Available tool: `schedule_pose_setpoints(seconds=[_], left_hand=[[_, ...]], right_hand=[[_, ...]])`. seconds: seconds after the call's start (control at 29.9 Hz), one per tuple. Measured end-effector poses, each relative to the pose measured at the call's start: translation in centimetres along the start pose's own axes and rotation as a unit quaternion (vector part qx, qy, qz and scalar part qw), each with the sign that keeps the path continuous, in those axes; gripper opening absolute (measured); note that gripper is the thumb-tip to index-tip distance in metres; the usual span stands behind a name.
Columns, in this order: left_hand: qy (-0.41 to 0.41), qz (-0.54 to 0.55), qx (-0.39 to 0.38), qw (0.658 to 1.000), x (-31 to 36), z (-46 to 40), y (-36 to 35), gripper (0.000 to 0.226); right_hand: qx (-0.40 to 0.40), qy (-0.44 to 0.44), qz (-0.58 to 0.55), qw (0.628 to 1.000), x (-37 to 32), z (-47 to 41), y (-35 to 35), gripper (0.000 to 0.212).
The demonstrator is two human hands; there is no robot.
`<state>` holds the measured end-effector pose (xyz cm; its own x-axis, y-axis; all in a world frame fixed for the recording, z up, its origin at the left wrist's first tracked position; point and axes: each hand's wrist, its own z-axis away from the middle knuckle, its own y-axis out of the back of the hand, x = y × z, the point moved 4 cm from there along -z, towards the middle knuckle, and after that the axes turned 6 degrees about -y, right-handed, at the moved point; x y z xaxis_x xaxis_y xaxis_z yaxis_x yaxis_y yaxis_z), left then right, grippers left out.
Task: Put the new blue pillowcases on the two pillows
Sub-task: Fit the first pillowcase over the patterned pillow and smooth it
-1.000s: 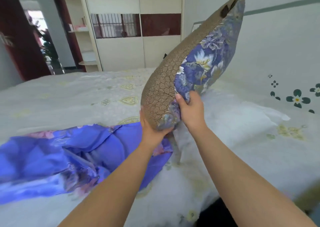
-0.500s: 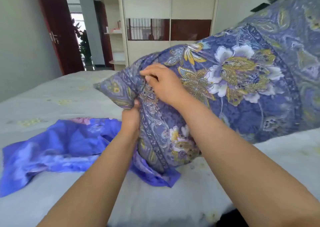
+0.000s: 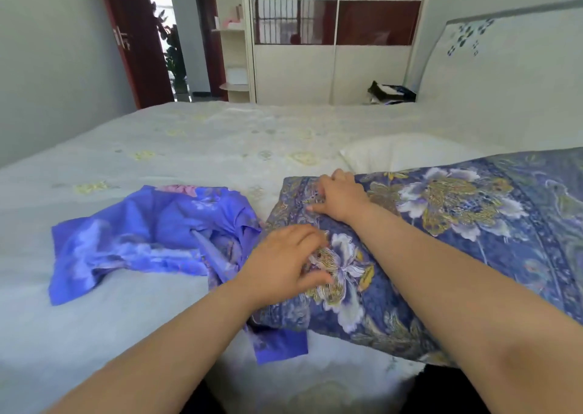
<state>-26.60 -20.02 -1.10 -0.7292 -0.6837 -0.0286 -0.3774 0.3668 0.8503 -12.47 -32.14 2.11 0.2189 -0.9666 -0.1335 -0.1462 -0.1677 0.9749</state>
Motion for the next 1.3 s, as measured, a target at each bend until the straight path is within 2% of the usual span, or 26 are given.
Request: schedule_pose_setpoints(seconds=[0.07, 0.13, 0.23, 0.3, 0.33, 0.37, 0.43, 0.5, 0.53, 0.63, 0.7, 0.8, 0.87, 0.9, 1.0, 1.14, 1.2, 1.3], left_hand=[[-0.034, -0.068, -0.065, 0.995, 1.0, 1.3, -0.9, 0.097], [-0.048, -0.14, -0.118, 0.982, 1.6, 2.2, -1.8, 0.12], [-0.067, -0.19, -0.129, 0.971, 3.0, 2.8, -2.5, 0.128], [-0.071, -0.205, -0.119, 0.969, 3.6, 3.1, -2.9, 0.124], [-0.071, -0.209, -0.105, 0.97, 3.7, 3.0, -2.9, 0.12], [-0.068, -0.205, -0.089, 0.972, 3.6, 2.7, -2.7, 0.118], [-0.055, -0.19, -0.067, 0.978, 2.5, 1.6, -1.9, 0.112], [-0.035, -0.177, -0.06, 0.982, 0.8, 0.1, -1.3, 0.1], [-0.026, -0.171, -0.069, 0.983, 0.3, -0.7, -0.9, 0.093], [-0.016, -0.179, -0.146, 0.973, -0.8, -3.3, -1.0, 0.084], [0.009, -0.168, -0.184, 0.968, -1.8, -4.6, -1.3, 0.084], [-0.019, -0.183, -0.153, 0.971, -2.6, -6.3, -1.4, 0.081], [-0.021, -0.125, -0.164, 0.978, -3.3, -6.9, -2.1, 0.085], [-0.001, -0.077, -0.193, 0.978, -3.6, -7.1, -2.5, 0.093], [0.039, -0.009, -0.236, 0.971, -3.9, -8.3, -2.7, 0.109], [0.077, -0.027, -0.238, 0.968, -4.9, -9.6, -2.9, 0.113], [0.082, -0.09, -0.238, 0.964, -5.0, -10.0, -3.0, 0.104], [0.078, -0.145, -0.246, 0.955, -4.4, -10.2, -3.0, 0.06]], right_hand=[[-0.041, -0.001, 0.037, 0.998, 0.3, -0.2, -0.3, 0.047], [-0.112, 0.005, 0.04, 0.993, 0.9, -0.4, -0.6, 0.043], [-0.252, 0.014, -0.009, 0.968, 1.7, -0.3, 0.8, 0.043], [-0.334, 0.017, -0.074, 0.939, 2.3, 0.1, 1.7, 0.056], [-0.342, 0.016, -0.099, 0.934, 2.8, 0.1, 1.7, 0.065], [-0.316, 0.009, -0.1, 0.943, 3.4, -0.1, 1.4, 0.074], [-0.218, -0.023, -0.028, 0.975, 4.5, 0.0, -0.1, 0.095], [-0.161, -0.05, 0.039, 0.985, 4.6, 0.4, -1.4, 0.102], [-0.142, -0.053, 0.07, 0.986, 4.4, 0.6, -1.7, 0.097], [-0.091, -0.01, 0.157, 0.983, 3.5, 0.5, -0.9, 0.062], [-0.09, 0.036, 0.136, 0.986, 3.1, 0.5, -0.4, 0.049], [-0.119, 0.057, 0.029, 0.991, 3.7, 0.7, -0.1, 0.034], [-0.134, 0.064, -0.065, 0.987, 4.2, 1.4, 0.2, 0.024], [-0.14, 0.058, -0.121, 0.981, 4.4, 1.9, 0.5, 0.022], [-0.155, 0.013, -0.245, 0.957, 4.7, 3.4, 1.4, 0.035], [-0.182, 0.046, -0.131, 0.974, 3.0, 5.6, 2.2, 0.073], [-0.177, 0.066, -0.072, 0.979, 2.1, 6.7, 2.1, 0.094], [-0.155, 0.07, 0.037, 0.985, 1.3, 8.5, 1.5, 0.123]])
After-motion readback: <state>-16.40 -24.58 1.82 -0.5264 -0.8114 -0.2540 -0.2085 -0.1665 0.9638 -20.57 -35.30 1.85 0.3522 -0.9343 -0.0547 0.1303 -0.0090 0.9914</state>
